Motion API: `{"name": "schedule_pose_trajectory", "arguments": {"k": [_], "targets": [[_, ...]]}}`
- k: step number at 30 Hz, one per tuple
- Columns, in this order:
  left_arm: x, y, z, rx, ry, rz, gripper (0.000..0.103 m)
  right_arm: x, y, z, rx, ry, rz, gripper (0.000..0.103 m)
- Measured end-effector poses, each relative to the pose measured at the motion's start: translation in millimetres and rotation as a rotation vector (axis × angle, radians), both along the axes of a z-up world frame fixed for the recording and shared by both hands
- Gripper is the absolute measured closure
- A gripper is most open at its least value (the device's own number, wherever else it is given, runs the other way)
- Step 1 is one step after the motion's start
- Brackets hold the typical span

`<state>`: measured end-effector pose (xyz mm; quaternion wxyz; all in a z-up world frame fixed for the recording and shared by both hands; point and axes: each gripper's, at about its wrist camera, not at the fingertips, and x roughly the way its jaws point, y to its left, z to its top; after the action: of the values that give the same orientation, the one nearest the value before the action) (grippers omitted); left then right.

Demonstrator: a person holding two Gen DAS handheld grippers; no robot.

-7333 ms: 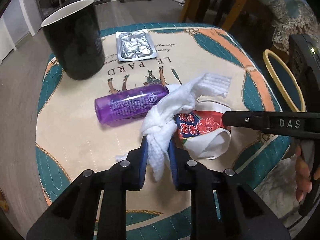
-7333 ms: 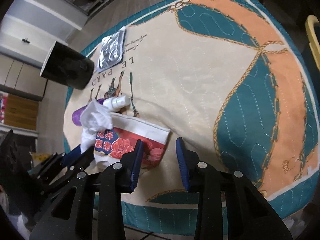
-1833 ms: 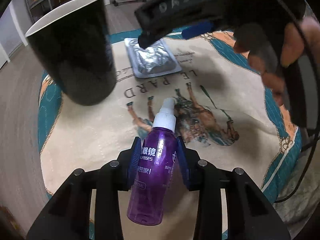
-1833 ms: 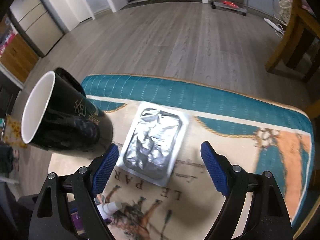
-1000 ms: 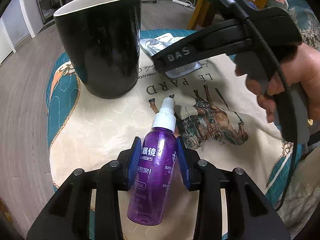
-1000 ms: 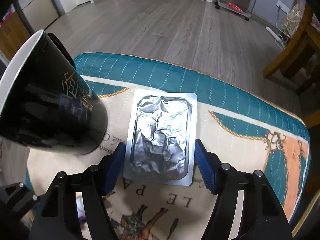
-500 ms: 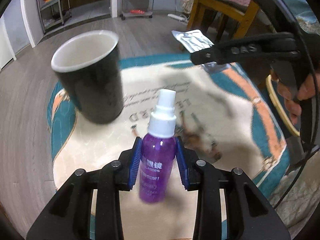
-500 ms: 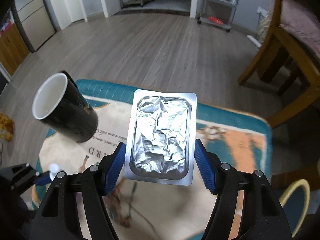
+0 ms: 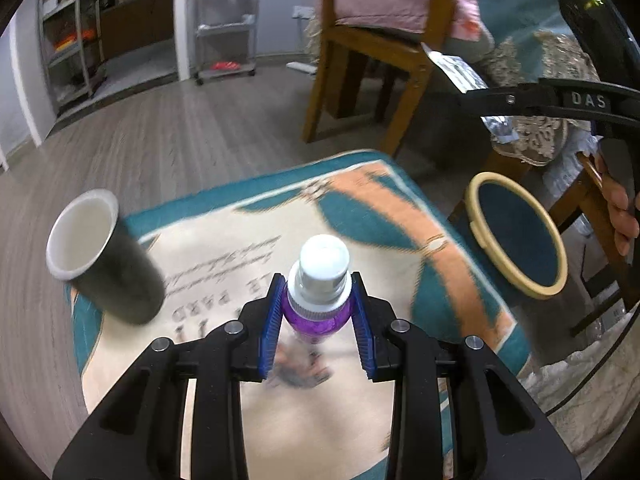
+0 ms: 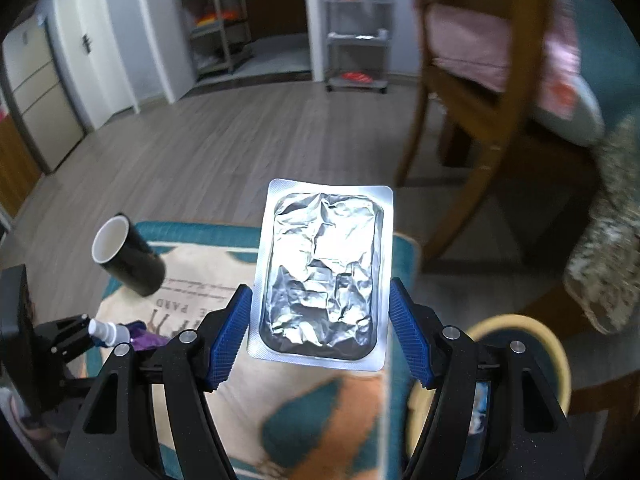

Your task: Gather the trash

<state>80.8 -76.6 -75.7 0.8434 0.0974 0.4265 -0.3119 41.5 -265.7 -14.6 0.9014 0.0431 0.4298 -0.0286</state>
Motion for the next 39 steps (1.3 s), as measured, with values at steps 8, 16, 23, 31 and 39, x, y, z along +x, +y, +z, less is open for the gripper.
{"name": "schedule_pose_trajectory", "arguments": {"k": [8,16,23,31,39], "targets": [[-22.0,-116.0,33.2,-0.052,-0.069,-0.184,0.071,-48.6,-99.0,7.2,-0.001,0.012,-0.159,0.033],[-59.7,-226.5,14.5,-0.046,-0.053,-0.412,0.071,-86.0,-191.2,-33.4,0.023,0.129,-0.310,0.033],[-77.8,-284.5,-20.0,0.011,-0.022,-0.543,0.071,-101.7,-229.7,-73.1,0.046,0.249,-0.363,0.033],[-76.9,-281.0,-2.6,-0.075,-0.054,-0.494,0.036,-112.0,-232.0,-75.9,0.073,0.257,-0.302,0.021],[-73.7,-227.1,54.7,-0.114,-0.110,-0.391,0.019,-135.7,-217.4,-11.4,0.073,0.048,-0.343,0.021]]}}
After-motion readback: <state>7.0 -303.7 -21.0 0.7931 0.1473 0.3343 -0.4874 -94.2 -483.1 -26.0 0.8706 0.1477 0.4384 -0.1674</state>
